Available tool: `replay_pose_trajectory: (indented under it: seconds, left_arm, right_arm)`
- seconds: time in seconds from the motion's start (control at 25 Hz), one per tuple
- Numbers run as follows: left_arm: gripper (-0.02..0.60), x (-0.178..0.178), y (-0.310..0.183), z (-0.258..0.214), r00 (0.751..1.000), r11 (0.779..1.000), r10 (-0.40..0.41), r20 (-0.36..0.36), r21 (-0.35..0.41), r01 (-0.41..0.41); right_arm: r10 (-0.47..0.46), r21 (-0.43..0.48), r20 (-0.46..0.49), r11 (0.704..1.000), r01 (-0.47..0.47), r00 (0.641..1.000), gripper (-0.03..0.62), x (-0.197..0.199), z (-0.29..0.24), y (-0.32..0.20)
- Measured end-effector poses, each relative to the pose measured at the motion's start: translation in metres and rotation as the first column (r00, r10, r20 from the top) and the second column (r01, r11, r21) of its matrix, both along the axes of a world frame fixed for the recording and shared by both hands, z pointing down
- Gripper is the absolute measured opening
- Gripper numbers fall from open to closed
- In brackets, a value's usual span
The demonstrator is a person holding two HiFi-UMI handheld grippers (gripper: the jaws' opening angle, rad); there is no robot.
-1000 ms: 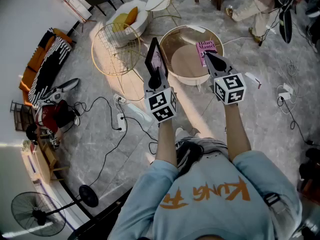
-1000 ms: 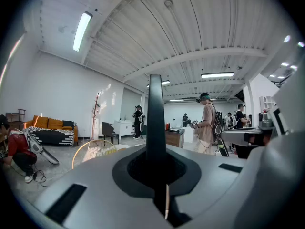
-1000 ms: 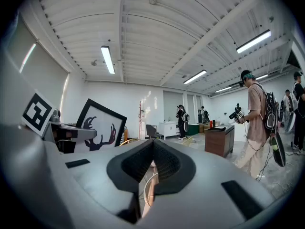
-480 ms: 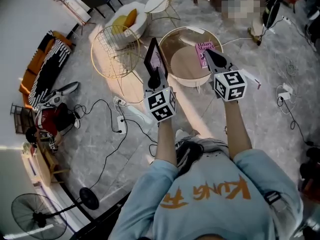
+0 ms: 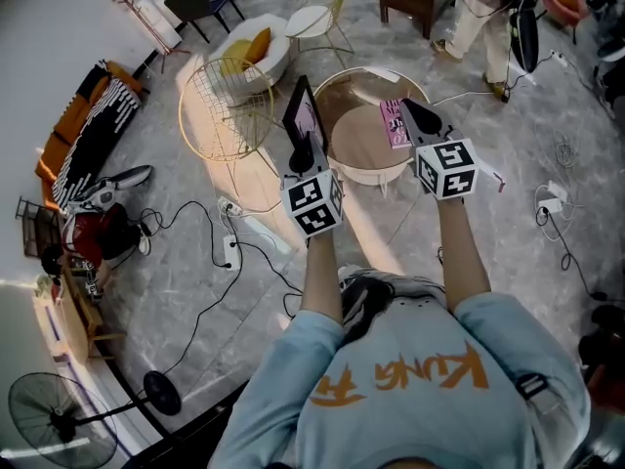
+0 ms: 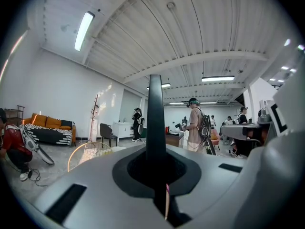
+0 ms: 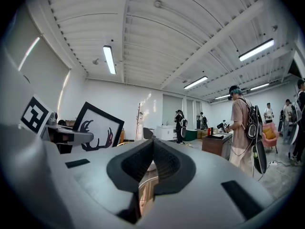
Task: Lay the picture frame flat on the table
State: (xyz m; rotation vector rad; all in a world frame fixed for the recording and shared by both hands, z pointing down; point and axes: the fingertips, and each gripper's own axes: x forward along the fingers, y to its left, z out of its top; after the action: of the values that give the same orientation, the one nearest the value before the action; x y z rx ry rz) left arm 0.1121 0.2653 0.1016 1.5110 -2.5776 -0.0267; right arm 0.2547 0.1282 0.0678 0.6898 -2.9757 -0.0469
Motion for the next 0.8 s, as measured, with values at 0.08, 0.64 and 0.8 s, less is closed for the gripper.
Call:
replay_pose_trajectory:
  seconds: [0.08,0.64,0.8]
  left_arm:
    - [0.026,0.000,-0.003,-0.001,1.000,1.000,0.002,0.004,0.002,-0.002]
    - [0.026,0.005,-0.023,-0.004,0.999,0.999,0.035,0.018,0.015,-0.035]
    - [0.026,-0.011,-0.013,-0.001,1.000,1.000,0.011,0.011,0.006,-0.012]
  right_arm:
    - [0.001,0.015,-0.003,1.000,-0.001,1.000,-0.004,0.000,-0.001,-0.002]
    - [0.031,0.036,0.028,0.999,-0.032,0.999,-0.003,0.012,-0.012,-0.026]
    - [0.012,0.029,0.029,0.999,-0.013,1.000,-0.003,-0.005,-0.011,-0.022]
